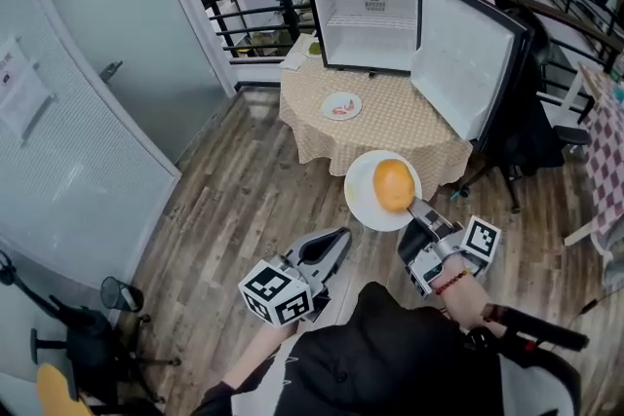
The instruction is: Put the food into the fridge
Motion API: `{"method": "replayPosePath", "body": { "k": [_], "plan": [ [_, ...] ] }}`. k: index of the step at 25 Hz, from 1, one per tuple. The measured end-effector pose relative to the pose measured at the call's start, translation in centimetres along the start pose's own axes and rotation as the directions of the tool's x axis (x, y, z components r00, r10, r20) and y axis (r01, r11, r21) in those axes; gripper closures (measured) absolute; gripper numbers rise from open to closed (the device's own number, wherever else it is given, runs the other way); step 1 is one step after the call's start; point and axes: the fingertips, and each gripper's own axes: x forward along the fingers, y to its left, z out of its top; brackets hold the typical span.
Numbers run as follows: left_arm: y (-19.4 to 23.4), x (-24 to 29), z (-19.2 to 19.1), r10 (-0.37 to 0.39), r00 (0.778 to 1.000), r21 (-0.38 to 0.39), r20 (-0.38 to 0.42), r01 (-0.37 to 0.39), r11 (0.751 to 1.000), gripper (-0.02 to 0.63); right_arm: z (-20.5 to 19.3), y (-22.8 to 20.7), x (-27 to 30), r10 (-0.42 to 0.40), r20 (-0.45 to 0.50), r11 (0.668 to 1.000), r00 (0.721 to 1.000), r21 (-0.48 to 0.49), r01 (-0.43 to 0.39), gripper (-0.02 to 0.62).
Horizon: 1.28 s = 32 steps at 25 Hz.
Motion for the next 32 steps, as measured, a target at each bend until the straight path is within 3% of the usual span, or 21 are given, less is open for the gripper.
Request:
{"method": "replayPosePath", "body": {
  "k": [3,7,15,22,26,32],
  "plan": [
    [2.7,1.5,0.6,0.026,1.000,-0.029,0.011,-0.025,0.999,0.592,1.5,-0.6,2.1,-0.024,0.020,1.000,1.000,-0.018,0.025,0.571],
    [4.5,3.8,1.7,0.029,0.999,-0.006,-0.029,-0.029,1.000,0.592,3.8,-1.5,3.9,-0.083,0.091,0.996,0.992,-0.019,0.085,0.571],
    [6.8,6.1,3.1,0.028,0.999,0.028,-0.028,-0.028,0.999,0.592,7.5,-1.6,7.1,-0.061,0.145,0.998,0.988,-0.023,0.065,0.571],
    [8.1,5.1,4.7,0.047,0.999,0.035,0.020,-0.047,0.998,0.591,7.2,1.2,8.2,0.019,0.146,0.998,0.989,-0.059,-0.010,0.571],
    [8.9,5.9,5.4,0.014,0.999,0.030,0.047,-0.015,0.999,0.591,7.2,1.9,8.4,0.026,0.147,0.994,0.989,-0.105,-0.011,0.571],
    [12.9,9.7,5.5,-0.044,0.996,0.016,0.083,0.043,0.999,0.592,9.3,-0.5,9.9,-0.036,0.205,0.992,0.978,-0.114,0.060,0.571]
  ]
}}
